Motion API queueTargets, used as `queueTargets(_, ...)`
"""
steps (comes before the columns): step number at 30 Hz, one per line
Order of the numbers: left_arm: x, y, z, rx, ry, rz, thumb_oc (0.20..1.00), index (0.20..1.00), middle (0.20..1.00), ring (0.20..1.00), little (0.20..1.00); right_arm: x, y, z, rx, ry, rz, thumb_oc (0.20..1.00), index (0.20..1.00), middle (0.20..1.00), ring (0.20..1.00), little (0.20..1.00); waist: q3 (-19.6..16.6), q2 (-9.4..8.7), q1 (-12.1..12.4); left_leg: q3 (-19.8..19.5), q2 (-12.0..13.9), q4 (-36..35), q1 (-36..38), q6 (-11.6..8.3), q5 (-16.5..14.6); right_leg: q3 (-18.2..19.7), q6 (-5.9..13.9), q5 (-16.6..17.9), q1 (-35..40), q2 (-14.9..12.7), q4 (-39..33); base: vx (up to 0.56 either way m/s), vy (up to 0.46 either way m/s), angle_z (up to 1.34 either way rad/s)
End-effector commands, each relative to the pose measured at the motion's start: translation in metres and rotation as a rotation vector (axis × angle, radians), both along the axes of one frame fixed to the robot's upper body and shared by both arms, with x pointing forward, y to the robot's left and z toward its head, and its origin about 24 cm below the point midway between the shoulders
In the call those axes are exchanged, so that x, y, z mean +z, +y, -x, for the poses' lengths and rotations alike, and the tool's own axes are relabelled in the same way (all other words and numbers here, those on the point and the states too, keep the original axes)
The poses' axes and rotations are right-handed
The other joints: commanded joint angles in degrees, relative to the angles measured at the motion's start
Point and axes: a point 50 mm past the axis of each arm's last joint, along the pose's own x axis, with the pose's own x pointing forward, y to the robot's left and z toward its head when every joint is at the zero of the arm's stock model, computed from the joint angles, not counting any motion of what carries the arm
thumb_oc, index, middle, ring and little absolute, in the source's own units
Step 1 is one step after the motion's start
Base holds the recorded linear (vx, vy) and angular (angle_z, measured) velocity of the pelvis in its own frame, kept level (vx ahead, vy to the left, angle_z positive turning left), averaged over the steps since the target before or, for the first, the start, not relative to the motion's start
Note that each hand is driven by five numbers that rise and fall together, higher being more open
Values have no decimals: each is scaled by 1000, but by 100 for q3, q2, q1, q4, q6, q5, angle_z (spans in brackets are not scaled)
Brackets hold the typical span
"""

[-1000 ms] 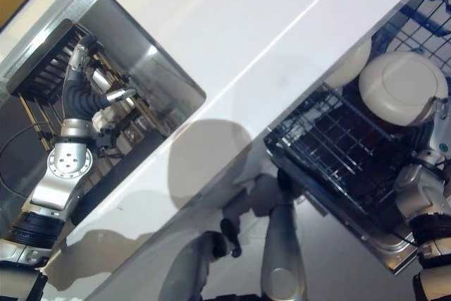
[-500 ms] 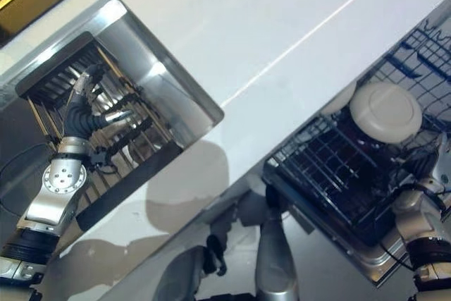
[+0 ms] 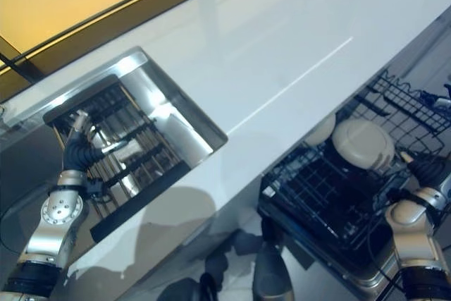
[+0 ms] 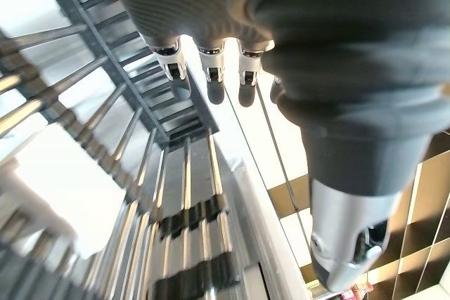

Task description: Pick up plates and place into dishwasher.

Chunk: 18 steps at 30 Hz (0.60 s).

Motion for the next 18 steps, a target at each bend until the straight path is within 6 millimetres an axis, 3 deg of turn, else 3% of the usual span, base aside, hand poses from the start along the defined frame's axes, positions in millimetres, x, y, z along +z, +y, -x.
queueTargets(1,13,15,6,40,-70,-67,1000,1000,1000,1000,1000,16,1,0,62,-101,-27,1000,1000,1000,1000,1000,-253,-70,-4,47,-384,30,-594,600,389,-47,-59,-976,429,248,304,144,115,-2)
queueTargets(6,-1,7,8,30,-32,-36,1000,1000,1000,1000,1000,6,10,-9,141,-65,-138,1000,1000,1000,1000,1000,-64,140,-33,62,-448,443,-678,658,330,-24,-68,-1017,268,62,698,46,119,-3)
queueTargets(13,11,-2,-9,30,-97,-8,1000,1000,1000,1000,1000,19,11,-35,144,-118,-192,1000,1000,1000,1000,1000,487,486,-88,165,-471,877,-1255,712,346,-44,-36,-1085,-356,-193,1222,-143,118,5)
queueTargets(18,21,-5,-15,29,-137,8,1000,1000,1000,1000,1000,27,3,-40,84,-171,-215,1000,1000,1000,1000,1000,732,644,-119,231,-500,1057,-1539,738,329,-33,-9,-1110,-692,-324,1428,-120,68,4)
